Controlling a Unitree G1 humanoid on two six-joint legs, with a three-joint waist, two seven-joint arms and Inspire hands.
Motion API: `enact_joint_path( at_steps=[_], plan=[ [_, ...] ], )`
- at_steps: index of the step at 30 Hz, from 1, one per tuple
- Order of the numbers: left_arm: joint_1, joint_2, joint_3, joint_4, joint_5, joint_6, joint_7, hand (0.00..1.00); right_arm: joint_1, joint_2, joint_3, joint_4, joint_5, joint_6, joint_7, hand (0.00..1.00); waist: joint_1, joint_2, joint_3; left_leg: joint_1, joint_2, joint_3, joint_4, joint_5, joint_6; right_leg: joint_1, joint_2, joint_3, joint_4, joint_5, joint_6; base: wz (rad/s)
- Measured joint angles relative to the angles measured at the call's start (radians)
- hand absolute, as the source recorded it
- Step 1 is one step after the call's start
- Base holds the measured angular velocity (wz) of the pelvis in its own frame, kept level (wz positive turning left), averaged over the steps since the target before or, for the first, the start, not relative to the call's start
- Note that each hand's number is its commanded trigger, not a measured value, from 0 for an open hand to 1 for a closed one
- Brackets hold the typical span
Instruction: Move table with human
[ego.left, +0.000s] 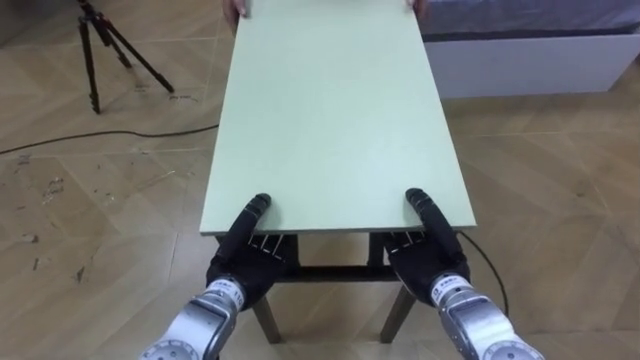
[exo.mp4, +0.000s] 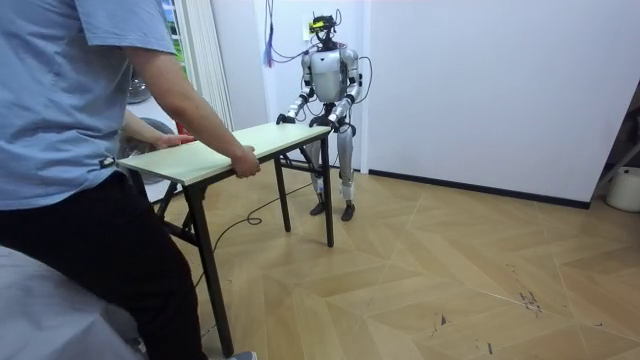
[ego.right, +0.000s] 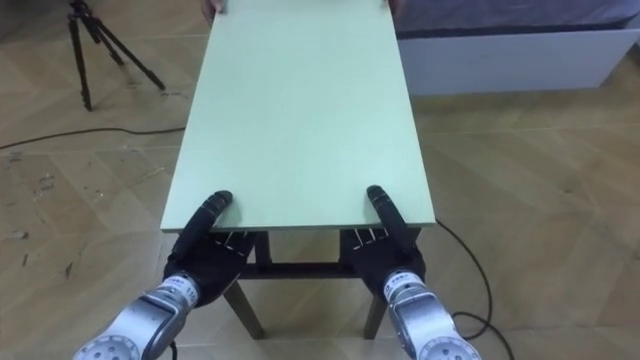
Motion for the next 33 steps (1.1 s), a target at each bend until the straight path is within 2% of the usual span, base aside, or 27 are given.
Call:
enact_joint_path(
  at_steps=[6, 14, 23, 25, 27, 33],
  plan=[
    [0.0, -0.003, 0.001, 0.004, 0.024, 0.0, -0.001, 1.0, -0.006, 0.001, 0.0, 0.013, -0.001, 0.002, 0.006, 1.0, 0.002, 0.0, 0.0, 0.005, 0.0, 0.005, -0.001, 0.0, 0.0, 0.003, 0.001, 0.012, -0.001, 0.0, 0.0, -0.01],
    [0.006, -0.011, 0.007, -0.015, 0.092, 0.001, -0.006, 1.0, -0.003, -0.002, 0.0, 0.0, 0.0, -0.002, 0.006, 1.0, 0.014, 0.002, -0.0012, -0.006, -0.001, 0.017, 0.003, 0.0, 0.0, -0.004, 0.001, 0.005, -0.005, 0.0, 0.0, -0.02],
    [0.094, -0.029, 0.009, -0.166, 0.173, 0.001, 0.001, 1.0, 0.068, -0.002, -0.001, -0.116, 0.0, -0.003, 0.007, 1.0, 0.024, 0.005, -0.0034, -0.003, 0.0, 0.013, 0.006, 0.0, 0.0, 0.001, 0.001, 0.005, -0.005, 0.0, 0.0, 0.01],
    [0.114, -0.041, 0.009, -0.195, 0.196, 0.001, 0.002, 1.0, 0.072, -0.002, -0.004, -0.116, -0.001, -0.003, 0.007, 1.0, 0.024, 0.011, -0.0069, -0.004, 0.002, 0.013, 0.006, 0.0, 0.0, 0.001, -0.001, 0.004, -0.005, 0.0, 0.0, 0.02],
    [0.13, -0.042, 0.012, -0.21, 0.208, 0.0, 0.002, 1.0, 0.08, 0.004, -0.002, -0.116, 0.001, -0.003, 0.007, 1.0, 0.024, 0.023, -0.0148, -0.005, 0.002, 0.013, 0.006, 0.0, 0.0, 0.002, -0.001, 0.004, -0.005, 0.0, 0.0, 0.05],
    [0.158, -0.043, 0.003, -0.241, 0.21, 0.001, 0.002, 1.0, 0.109, 0.001, -0.001, -0.152, -0.006, -0.005, 0.007, 1.0, 0.02, 0.024, -0.0154, -0.01, 0.001, 0.013, 0.006, 0.0, 0.0, -0.005, -0.001, 0.01, 0.002, 0.0, 0.0, 0.01]
  ],
)
